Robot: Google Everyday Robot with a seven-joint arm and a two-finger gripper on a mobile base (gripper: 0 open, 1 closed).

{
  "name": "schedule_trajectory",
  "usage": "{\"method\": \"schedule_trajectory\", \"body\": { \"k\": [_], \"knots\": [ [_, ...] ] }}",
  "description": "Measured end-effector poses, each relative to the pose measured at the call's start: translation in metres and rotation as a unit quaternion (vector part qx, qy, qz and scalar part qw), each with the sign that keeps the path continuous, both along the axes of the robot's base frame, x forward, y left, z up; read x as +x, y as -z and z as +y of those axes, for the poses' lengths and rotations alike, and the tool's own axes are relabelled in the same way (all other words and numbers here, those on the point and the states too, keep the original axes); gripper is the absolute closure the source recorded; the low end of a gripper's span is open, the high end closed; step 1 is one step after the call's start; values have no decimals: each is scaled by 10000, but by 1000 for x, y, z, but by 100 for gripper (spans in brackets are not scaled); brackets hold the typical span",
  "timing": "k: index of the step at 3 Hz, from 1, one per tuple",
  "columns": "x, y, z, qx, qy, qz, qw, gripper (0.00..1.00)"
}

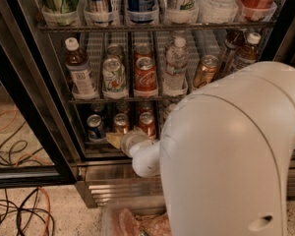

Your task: Pick orange can from bottom shelf of fridge

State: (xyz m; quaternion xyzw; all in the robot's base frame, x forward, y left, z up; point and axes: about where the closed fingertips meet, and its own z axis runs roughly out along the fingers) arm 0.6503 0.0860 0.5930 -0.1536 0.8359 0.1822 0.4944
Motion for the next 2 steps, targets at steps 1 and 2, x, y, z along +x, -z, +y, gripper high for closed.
{"method": "schedule_trajectory", "body": {
  "k": [1,2],
  "knots": [
    [9,-4,1,-35,-19,-78,10000,29],
    [26,-4,3,-92,-48,-143,9998,33]
  ]
}}
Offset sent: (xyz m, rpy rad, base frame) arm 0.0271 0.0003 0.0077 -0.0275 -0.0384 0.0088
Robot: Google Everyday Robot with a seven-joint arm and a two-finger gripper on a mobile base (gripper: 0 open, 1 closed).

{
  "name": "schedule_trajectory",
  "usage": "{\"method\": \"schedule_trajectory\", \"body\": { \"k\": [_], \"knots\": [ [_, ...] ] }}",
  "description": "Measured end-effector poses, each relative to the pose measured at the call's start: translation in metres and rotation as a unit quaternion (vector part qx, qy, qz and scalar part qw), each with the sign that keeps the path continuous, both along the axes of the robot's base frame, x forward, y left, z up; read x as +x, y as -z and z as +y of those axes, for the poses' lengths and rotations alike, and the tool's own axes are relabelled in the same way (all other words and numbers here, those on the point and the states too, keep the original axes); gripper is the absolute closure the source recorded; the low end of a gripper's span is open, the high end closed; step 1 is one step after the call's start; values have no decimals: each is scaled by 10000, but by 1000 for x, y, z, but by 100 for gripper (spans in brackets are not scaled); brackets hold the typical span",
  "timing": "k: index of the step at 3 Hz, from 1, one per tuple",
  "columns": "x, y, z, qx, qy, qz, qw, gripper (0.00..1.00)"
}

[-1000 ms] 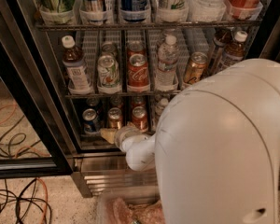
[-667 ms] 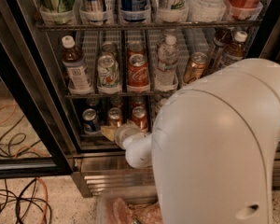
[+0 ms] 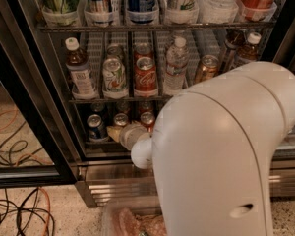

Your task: Pick orange can from bottom shelf of fridge

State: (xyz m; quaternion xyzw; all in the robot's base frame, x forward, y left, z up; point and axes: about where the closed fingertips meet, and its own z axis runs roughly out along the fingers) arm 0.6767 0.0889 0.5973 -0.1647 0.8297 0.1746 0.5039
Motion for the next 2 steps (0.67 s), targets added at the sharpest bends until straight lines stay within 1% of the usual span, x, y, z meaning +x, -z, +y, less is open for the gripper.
{"method": "schedule_trajectory", "body": {
  "k": [1,2],
  "knots": [
    [4,1,1,6,2,-2,10000,33],
    [3,0,1,51,9,-20,10000,52]
  ]
}}
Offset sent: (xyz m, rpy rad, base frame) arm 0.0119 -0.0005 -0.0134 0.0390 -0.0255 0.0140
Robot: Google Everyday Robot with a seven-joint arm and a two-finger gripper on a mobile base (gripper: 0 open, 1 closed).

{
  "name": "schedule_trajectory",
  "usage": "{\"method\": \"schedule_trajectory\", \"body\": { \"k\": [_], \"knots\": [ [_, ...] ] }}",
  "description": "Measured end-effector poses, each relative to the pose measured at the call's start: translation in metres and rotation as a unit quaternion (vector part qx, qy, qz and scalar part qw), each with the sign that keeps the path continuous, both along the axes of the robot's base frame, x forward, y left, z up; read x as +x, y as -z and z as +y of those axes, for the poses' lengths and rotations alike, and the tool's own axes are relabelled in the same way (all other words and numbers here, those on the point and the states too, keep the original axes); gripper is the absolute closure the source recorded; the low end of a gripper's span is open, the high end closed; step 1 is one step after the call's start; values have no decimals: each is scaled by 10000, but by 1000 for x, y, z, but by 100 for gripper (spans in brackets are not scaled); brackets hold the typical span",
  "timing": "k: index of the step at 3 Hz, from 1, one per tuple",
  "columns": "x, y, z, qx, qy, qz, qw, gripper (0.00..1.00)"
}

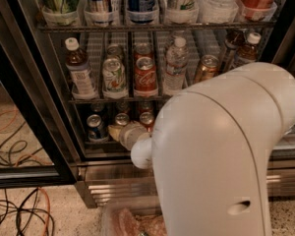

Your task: Pick orange can from bottom shelf of fridge

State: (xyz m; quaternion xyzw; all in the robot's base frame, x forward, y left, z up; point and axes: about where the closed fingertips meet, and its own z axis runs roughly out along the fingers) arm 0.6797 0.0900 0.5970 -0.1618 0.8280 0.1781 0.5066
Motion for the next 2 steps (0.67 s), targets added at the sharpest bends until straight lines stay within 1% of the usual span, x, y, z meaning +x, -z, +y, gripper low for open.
{"method": "schedule_trajectory", "body": {
  "k": [2],
  "knots": [
    [0,0,0,0,0,0,10000,97]
  ]
}}
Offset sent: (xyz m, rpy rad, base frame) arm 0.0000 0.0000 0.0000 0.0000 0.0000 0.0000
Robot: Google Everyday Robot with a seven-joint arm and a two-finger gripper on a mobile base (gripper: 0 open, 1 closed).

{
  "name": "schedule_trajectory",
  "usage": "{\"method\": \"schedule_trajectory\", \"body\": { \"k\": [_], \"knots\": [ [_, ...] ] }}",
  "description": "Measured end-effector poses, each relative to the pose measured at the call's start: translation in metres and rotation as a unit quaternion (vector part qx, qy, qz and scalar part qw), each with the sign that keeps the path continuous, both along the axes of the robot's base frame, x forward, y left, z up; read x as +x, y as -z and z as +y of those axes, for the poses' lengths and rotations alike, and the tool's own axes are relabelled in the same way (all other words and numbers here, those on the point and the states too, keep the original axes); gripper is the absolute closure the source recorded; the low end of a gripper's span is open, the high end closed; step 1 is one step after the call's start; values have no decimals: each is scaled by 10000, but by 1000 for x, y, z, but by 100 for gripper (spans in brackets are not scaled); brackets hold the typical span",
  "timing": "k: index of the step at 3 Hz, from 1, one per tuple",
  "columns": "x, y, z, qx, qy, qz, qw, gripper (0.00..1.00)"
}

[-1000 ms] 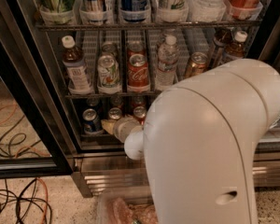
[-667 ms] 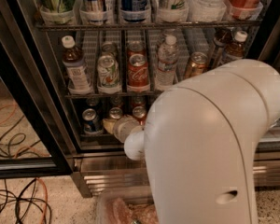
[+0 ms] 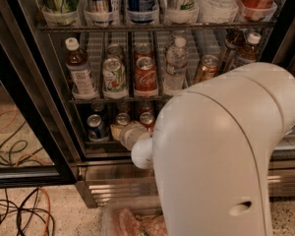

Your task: Pick orange can from bottom shelf of fridge

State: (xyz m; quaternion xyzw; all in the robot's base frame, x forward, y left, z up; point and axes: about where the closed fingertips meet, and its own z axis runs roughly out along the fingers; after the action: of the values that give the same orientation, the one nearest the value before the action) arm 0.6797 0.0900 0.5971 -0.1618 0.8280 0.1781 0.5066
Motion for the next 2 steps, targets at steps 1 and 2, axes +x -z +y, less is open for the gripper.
{"method": "schedule_trajectory", "body": {
  "k": [1,2],
  "knots": [
    [-1,-1,0,0,0,0,10000,100],
    [-11,-10,-3,302,-113,223,9992,100]
  ]
}}
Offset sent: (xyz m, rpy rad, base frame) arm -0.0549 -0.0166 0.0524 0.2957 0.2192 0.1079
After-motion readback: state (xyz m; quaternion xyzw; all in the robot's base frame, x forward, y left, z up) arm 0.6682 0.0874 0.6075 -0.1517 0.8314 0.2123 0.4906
